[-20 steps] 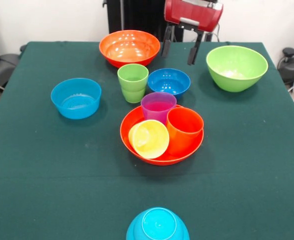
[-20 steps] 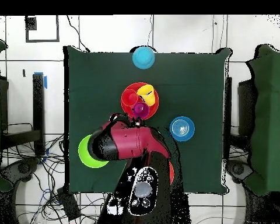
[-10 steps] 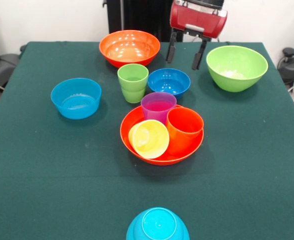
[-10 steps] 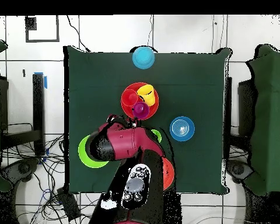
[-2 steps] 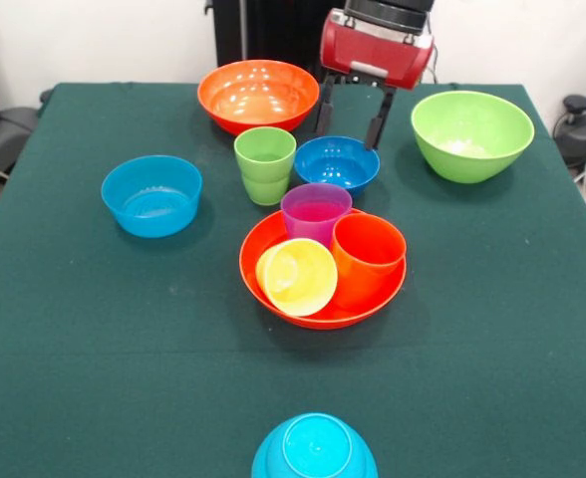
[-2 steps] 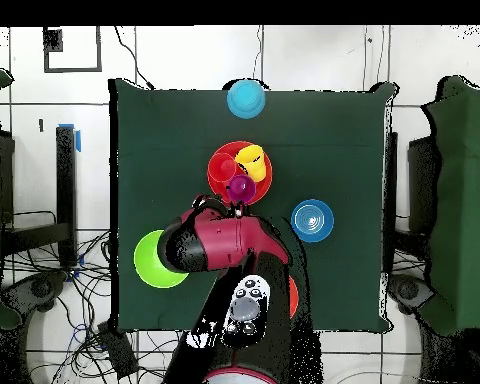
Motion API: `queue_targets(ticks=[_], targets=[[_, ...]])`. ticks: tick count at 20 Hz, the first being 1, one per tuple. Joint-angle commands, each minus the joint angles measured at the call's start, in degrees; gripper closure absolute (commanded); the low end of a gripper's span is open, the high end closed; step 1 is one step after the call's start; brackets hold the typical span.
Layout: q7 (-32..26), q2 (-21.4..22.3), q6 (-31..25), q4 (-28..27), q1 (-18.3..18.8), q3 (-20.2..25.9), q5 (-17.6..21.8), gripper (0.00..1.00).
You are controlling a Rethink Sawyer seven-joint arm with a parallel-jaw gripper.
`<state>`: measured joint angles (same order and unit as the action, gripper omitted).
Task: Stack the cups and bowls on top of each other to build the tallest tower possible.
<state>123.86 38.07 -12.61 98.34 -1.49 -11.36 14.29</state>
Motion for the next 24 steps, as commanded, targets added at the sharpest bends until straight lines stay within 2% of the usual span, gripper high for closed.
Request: queue_targets(ticks=[1,11,21,24], targets=[[3.49,-0.14,-1.46,-2.55,-0.23,3.49,-0.08,0.0],[9.4,-1.09,-0.77,-0.51,-6.01,-0.31,-3.25,0.0],[9.82,-4.55,2.41,1.58,-5.37,1.82,-7.08,0.0],[9.26,-5.32,3.36,2.31,-4.14,3.39,-7.85,0.0]])
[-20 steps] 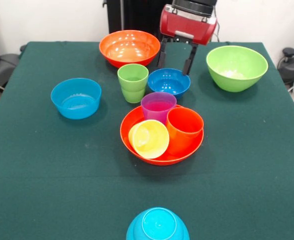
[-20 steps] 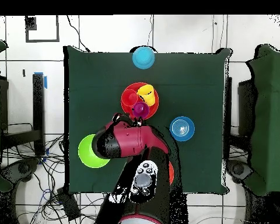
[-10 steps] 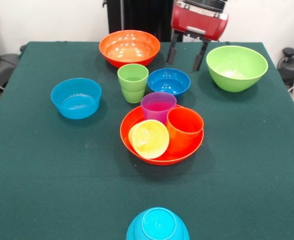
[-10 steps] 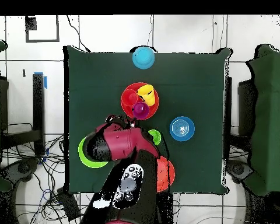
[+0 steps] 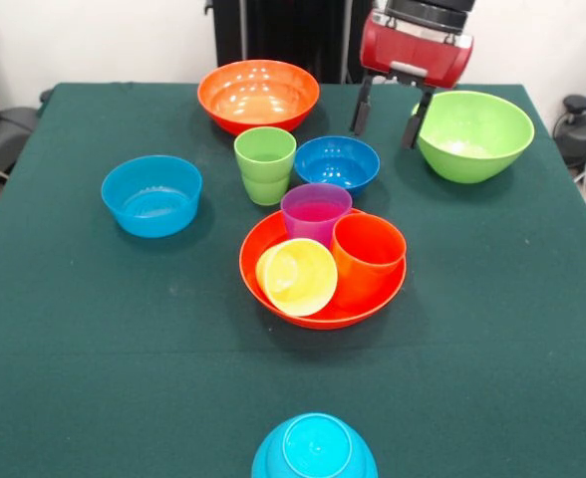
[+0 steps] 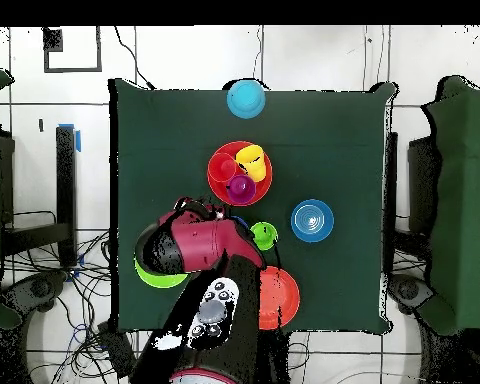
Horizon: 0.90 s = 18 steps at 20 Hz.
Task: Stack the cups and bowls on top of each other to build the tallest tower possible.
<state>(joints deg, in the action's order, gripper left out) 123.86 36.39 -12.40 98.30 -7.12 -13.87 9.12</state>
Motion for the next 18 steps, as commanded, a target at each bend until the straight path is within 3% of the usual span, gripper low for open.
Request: queue_targets(ticks=[1,11,18], targets=[[8.98,-3.92,3.27,2.75,2.18,6.76,-2.99,0.0],[7.98,-6.93,4.4,2.46,3.52,7.53,-3.98,0.0],[9.11,-7.95,3.55,1.96,0.19,4.15,-4.45,0.0]])
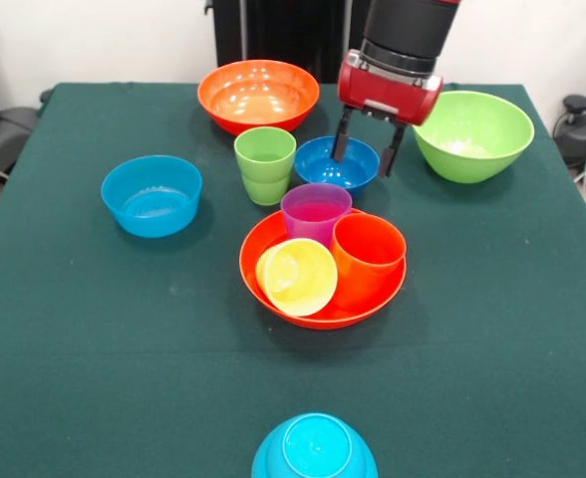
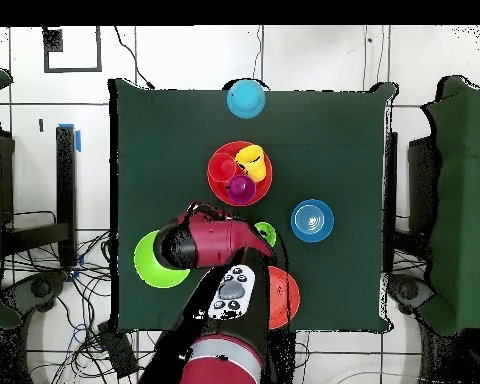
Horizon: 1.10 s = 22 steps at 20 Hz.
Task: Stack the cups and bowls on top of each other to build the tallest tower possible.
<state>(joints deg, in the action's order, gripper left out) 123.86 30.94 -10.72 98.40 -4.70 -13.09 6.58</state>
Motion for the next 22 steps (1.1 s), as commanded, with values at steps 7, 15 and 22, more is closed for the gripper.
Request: queue_targets(ticks=[7,15,22], targets=[[11.58,-3.74,3.44,2.93,-4.96,1.95,-4.0,0.0],[9.82,-4.22,3.17,2.59,-4.11,2.18,-4.52,0.0],[9.16,-5.01,3.37,2.93,-2.99,1.35,-3.9,0.0]])
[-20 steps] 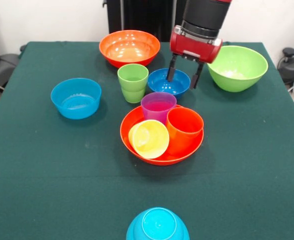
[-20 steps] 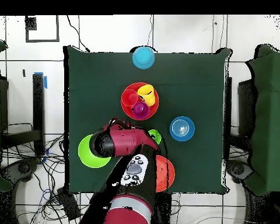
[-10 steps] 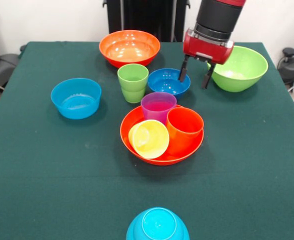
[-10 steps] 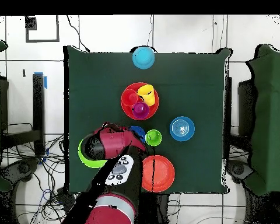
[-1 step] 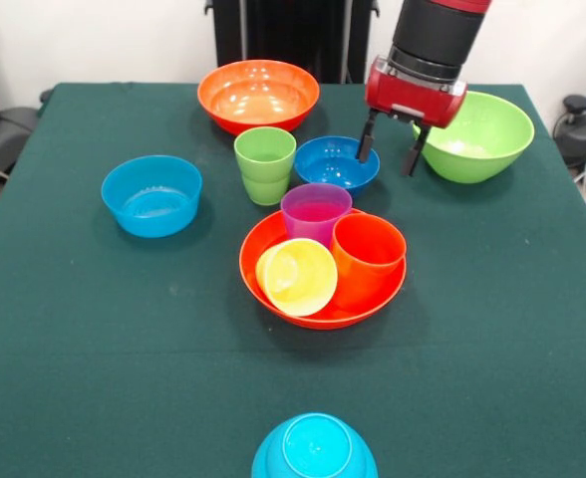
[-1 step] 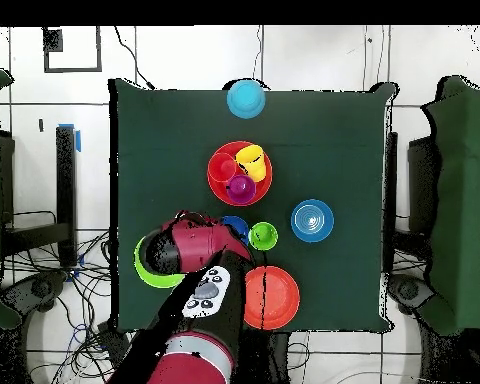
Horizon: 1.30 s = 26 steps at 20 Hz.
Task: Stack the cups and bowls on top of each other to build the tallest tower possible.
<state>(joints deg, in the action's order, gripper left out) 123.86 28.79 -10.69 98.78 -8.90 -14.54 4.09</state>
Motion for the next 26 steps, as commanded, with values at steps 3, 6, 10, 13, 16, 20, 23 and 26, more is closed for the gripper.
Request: queue_targets(ticks=[3,6,10,13,16,20,23,26], targets=[[9.06,-2.75,3.21,2.72,1.33,2.66,-1.3,0.0],[8.8,-2.61,3.05,2.93,1.67,3.17,-1.22,0.0],[9.62,-2.66,3.03,3.53,1.19,2.87,-1.67,0.0],[10.79,-3.06,3.36,3.93,0.19,2.1,-2.34,0.0],[11.16,-3.56,3.96,3.83,-0.24,1.88,-2.56,0.0],[11.19,-4.04,5.09,3.92,-0.27,2.07,-2.78,0.0],[11.11,-4.36,5.92,3.99,-0.04,2.48,-2.91,0.0],[11.21,-4.58,6.84,4.23,0.24,3.04,-3.24,0.0]])
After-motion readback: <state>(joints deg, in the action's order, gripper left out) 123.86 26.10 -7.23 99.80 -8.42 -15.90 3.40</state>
